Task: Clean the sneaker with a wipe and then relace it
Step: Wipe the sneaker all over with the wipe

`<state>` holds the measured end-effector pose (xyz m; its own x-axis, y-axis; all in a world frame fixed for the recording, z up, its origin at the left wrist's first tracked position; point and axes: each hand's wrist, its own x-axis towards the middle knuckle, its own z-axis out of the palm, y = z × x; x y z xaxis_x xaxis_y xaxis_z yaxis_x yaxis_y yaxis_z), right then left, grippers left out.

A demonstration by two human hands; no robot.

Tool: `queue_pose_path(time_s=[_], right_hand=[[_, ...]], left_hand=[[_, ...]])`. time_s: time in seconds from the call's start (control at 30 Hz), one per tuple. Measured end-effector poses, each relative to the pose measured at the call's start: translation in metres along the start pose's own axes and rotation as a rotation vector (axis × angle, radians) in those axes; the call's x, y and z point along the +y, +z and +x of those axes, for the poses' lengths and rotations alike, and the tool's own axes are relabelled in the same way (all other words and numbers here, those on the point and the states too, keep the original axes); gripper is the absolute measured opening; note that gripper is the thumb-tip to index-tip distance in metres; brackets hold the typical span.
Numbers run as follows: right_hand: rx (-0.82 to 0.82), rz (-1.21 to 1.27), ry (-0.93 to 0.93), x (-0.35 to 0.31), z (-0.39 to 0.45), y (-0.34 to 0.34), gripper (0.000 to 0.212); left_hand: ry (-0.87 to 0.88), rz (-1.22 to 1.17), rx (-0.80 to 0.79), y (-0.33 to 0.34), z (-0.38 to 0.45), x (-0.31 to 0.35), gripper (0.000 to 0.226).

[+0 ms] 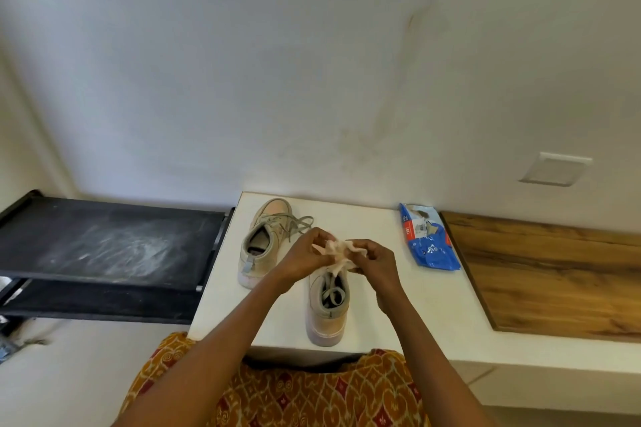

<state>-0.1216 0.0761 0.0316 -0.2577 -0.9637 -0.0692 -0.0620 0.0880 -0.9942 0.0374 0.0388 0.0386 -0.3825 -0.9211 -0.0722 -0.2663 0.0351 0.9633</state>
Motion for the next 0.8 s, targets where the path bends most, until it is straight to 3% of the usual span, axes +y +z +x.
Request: queue_pose_path(time_s=[0.1,0.17,0.3,0.43,0.6,0.7,0.8], right_hand=[[0.206,0.016,-0.001,0.012,0.011,0.005,0.015],[0.325,-0.032,0.005,0.017,0.015,0.007,0.012],[0.350,-0.180,-0.002,0.026,0.018,0.010,0.021],[0.348,-0.168,0.031,0.033,0.014,0.008,0.031],[0.415,-0.239,-0.054,0.037,0.015,-0.005,0.008],[0.386,-0.315,-0.113,0.041,0.017,-0.009,0.018],[0.388,-0.363,-0.176,0.037,0.016,-0.001,0.022]], left_hand=[[-0.069,0.248,-0.105,-0.006,-0.005,-0.013,0.064],[-0.121,0.438,-0.197,-0.007,-0.008,-0.028,0.073],[-0.090,0.461,-0.062,0.000,-0.012,-0.035,0.042],[-0.006,0.658,-0.122,-0.001,-0.005,-0.026,0.028],[0.151,0.876,-0.239,-0.019,0.010,-0.023,0.026],[0.279,1.022,-0.125,-0.020,0.013,-0.030,0.026],[0.298,0.986,0.097,-0.012,0.002,-0.043,0.026]])
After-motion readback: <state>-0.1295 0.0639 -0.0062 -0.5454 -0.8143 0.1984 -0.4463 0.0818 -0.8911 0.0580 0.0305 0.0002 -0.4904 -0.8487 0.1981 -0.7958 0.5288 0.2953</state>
